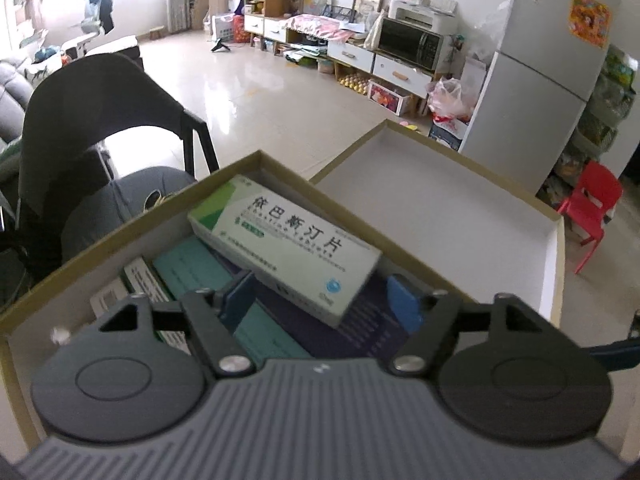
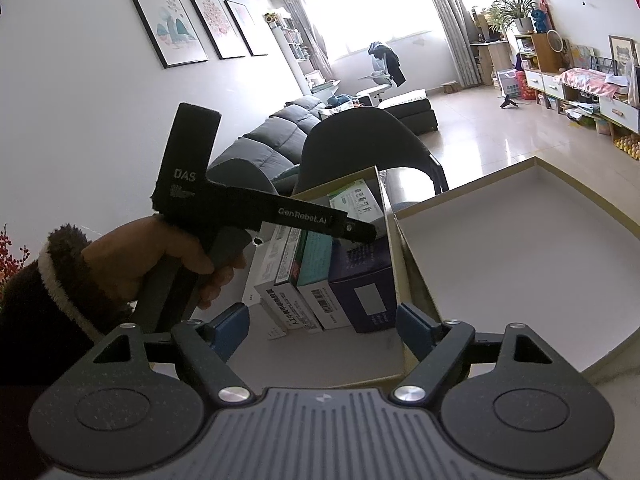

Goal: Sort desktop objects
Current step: 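Open the left gripper to release the tablet box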

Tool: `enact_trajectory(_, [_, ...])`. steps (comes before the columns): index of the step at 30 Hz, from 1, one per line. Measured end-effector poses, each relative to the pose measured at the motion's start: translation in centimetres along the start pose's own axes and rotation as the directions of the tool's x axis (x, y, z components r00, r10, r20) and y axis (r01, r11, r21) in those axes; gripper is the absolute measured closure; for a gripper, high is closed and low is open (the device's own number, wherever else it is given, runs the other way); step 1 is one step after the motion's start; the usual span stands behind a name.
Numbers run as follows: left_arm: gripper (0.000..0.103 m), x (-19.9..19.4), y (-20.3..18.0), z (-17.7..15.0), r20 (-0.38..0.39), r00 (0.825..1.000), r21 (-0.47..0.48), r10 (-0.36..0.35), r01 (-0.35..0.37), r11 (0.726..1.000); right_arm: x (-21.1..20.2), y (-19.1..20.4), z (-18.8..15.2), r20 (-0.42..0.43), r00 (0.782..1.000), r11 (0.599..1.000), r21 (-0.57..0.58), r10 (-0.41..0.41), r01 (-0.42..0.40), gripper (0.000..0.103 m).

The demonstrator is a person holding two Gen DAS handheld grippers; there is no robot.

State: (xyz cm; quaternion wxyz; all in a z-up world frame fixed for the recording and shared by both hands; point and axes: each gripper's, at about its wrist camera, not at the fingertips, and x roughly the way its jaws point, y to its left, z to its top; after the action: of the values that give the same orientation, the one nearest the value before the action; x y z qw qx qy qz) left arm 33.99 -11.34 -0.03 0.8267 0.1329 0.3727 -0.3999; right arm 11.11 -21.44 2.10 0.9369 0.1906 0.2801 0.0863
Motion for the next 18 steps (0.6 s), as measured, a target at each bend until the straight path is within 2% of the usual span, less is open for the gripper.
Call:
enact_trajectory(9, [0.021,0.71,0.16,0.5,0.013,1.0,0.082,-0.026,0.024,0.996,0.02,-0.21,0.25,-0.003,1.0,1.0,0.008,-0.008,0.008,0.02])
enact_trajectory(18, [0.021,0.62,-0.04,0.35,0.024,0.999,0.091,-0.028,0.026,0.996,0.07,-0.05,0.43,-0.007,1.0,1.0,0.011,-0.009,0.009,0.02])
